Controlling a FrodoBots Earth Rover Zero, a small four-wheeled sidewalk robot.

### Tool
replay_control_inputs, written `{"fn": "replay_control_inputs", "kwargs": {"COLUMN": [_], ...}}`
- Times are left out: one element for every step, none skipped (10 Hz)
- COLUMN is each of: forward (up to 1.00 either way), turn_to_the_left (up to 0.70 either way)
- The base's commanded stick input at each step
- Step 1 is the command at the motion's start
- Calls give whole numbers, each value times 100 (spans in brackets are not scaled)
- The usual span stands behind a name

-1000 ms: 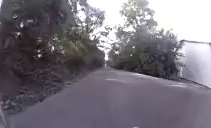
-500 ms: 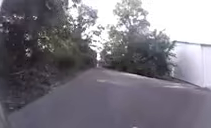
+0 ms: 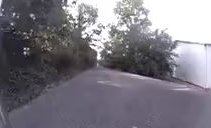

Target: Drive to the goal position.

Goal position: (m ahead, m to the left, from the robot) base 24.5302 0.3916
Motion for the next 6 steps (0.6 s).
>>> {"fn": "replay_control_inputs", "kwargs": {"forward": [70,70,70,70,70,70], "turn_to_the_left": [35,35,28,5,0,0]}}
